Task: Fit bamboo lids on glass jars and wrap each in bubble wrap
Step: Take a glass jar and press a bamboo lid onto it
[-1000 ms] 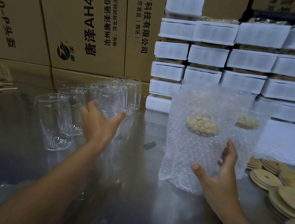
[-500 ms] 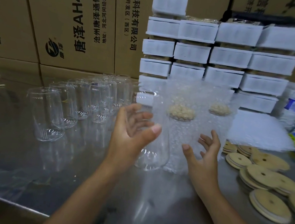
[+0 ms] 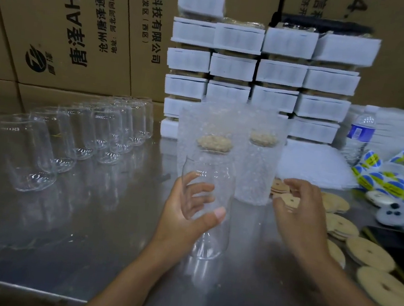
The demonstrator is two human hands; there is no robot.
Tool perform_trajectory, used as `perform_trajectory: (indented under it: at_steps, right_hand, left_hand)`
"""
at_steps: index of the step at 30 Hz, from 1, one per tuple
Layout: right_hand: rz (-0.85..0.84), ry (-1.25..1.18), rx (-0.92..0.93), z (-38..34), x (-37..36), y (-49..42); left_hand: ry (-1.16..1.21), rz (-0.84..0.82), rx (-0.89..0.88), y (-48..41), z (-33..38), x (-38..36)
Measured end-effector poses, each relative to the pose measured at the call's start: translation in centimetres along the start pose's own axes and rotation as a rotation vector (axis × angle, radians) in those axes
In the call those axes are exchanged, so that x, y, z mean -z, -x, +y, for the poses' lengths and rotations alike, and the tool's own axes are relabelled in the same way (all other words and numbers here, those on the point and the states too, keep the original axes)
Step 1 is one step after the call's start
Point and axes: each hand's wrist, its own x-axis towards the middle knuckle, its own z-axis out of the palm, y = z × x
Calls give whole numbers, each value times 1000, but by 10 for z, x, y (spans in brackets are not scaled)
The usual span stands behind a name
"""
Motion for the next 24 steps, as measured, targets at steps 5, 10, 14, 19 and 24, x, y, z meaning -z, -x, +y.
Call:
perform_trajectory:
  at_steps: [5,10,14,19,24]
  right_hand:
    - [-328,858,-186,27,45,-15]
    - [-392,830,-240,37,50,-17]
    - [-327,799,-251,34,48,-12]
    - [-238,672,-253,28,48,-8]
    - [-54,238,-198,3,48,-15]
  left_hand:
    - [12,7,-3,2,-1,-1]
    - [-44,-31,-4,3,-4,-2]
    - [-77,-39,-14,5,-7,-1]
    - [-93,-40,-22,7,-7,0]
    - [-95,-51,-35,6,-7,0]
